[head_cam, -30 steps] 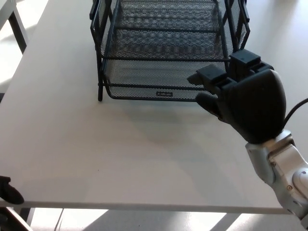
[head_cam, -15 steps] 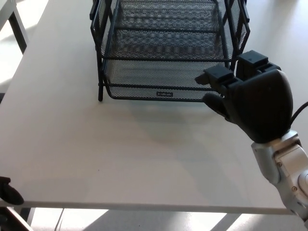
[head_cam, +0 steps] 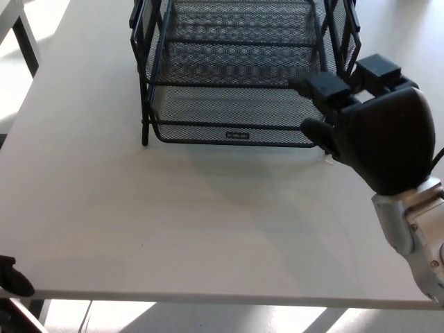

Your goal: The robot uses its right hand to grab the drawer kept on the middle of the desk and pull it out towards the robot

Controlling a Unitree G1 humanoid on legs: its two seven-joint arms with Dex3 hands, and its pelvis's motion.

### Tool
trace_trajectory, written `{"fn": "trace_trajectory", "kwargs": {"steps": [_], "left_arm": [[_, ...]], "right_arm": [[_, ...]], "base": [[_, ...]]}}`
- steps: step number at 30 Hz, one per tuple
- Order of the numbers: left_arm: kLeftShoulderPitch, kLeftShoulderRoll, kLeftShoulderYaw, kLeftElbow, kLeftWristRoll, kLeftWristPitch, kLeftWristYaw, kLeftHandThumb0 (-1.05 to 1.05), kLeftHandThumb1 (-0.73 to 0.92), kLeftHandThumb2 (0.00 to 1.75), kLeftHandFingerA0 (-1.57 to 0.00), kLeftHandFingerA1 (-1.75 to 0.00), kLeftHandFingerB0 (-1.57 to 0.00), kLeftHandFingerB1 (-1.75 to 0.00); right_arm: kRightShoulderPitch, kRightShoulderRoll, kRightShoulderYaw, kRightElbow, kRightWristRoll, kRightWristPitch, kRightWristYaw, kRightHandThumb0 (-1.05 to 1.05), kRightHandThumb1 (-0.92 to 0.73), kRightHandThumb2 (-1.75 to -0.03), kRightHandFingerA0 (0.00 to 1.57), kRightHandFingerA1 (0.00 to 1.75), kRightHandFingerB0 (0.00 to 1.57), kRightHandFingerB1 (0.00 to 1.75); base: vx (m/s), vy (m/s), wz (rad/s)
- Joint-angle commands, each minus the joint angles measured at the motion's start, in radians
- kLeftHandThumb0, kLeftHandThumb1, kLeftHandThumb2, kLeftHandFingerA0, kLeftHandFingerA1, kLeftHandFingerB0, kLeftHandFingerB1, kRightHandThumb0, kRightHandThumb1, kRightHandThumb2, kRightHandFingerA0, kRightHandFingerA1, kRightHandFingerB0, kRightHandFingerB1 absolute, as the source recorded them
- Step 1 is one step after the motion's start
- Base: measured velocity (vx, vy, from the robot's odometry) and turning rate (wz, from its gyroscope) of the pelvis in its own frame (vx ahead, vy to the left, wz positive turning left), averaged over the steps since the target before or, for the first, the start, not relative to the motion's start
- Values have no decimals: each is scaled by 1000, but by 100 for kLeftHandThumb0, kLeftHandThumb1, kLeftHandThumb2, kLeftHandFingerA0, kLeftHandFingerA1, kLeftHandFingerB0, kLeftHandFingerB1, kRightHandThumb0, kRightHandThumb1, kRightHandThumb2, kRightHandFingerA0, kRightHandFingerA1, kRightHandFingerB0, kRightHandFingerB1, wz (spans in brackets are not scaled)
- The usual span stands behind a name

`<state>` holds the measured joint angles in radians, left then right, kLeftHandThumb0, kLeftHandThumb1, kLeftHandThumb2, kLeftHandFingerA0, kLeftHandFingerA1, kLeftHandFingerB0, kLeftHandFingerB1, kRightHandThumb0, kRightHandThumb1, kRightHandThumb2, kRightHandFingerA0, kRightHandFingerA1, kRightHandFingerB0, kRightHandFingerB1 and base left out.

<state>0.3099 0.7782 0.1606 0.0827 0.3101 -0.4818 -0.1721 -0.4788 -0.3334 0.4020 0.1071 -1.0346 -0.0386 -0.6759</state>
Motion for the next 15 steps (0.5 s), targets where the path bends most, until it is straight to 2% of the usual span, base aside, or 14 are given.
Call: {"fn": "trace_trajectory", "kwargs": {"steps": [1,3,5,7,12,13,15], "left_arm": [[12,1,11,-10,7,4,-13,-28,54,56,-81,-89,-83,-59],[11,3,10,2,16,0,-8,-28,54,56,-82,-88,-84,-58],[16,5,12,-5,13,11,-14,-29,54,57,-81,-87,-83,-58],[19,6,13,-7,9,13,-18,-29,55,56,-80,-86,-82,-58],[32,11,17,-18,23,13,-15,-29,55,56,-79,-86,-82,-57],[33,11,18,-19,22,15,-16,-29,55,56,-80,-86,-82,-57],[32,7,18,-12,19,10,-13,-28,55,57,-81,-86,-82,-56]], "right_arm": [[35,-54,-66,-142,7,51,173,-57,-60,-57,27,67,30,36],[66,-84,-107,-210,-3,71,208,-61,-61,-58,26,56,28,35],[92,-103,-139,-265,1,90,266,-62,-64,-60,17,50,21,35],[109,-115,-165,-297,12,97,301,-61,-64,-60,17,48,22,34],[186,-160,-283,-347,53,105,310,-60,-60,-59,22,46,22,33],[194,-169,-303,-337,54,88,280,-59,-58,-57,26,44,27,31],[215,-182,-340,-343,61,81,288,-63,-63,-59,22,46,24,31]], "base": [[0,0,0],[0,0,0],[0,0,0],[0,0,0],[0,0,0],[0,0,0],[0,0,0]]}}
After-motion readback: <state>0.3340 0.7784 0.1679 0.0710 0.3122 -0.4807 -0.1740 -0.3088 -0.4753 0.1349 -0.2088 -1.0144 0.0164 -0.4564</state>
